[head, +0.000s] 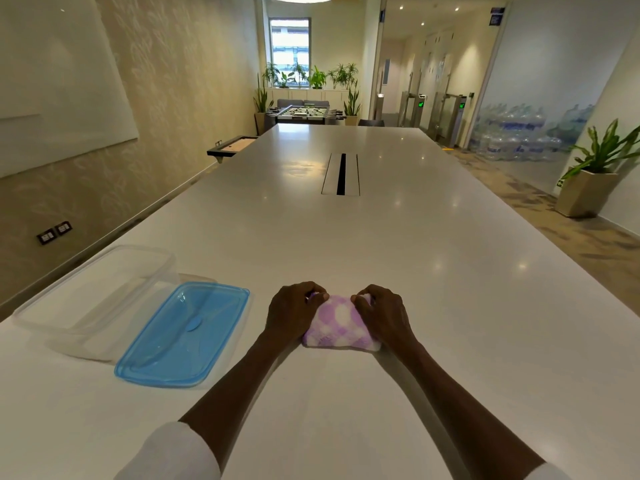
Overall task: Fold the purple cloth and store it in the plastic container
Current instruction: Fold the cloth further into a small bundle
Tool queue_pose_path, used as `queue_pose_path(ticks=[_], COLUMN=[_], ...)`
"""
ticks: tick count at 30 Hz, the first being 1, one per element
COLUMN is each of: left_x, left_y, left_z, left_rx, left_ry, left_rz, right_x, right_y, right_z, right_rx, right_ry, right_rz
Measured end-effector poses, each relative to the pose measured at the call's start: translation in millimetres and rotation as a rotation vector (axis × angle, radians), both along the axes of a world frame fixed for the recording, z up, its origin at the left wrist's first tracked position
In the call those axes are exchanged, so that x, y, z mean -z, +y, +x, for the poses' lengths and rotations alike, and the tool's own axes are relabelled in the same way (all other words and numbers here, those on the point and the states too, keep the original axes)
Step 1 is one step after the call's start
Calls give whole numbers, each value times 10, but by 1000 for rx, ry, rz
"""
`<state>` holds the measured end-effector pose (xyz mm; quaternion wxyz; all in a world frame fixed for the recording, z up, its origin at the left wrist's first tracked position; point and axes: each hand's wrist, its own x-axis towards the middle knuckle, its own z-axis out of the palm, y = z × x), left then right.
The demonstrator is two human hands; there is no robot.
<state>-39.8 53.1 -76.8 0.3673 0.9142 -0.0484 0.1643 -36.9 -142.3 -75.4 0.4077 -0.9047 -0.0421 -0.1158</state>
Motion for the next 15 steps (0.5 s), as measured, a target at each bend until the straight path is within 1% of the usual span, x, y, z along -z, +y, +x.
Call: queue_pose_path(ticks=[3, 7, 15], left_x=[34, 41, 10], left_y=[23, 15, 24], left_z=[7, 0, 24], left_rx=[57, 38, 13], left_ry=[-8, 19, 66], left_rz=[-58, -141, -160], right_x=[0, 28, 36], right_y=[0, 6, 15], right_z=[-10, -3, -5], right_rx=[-8, 24, 47], right_ry=[-14, -14, -20], right_rz=[-20, -23, -26])
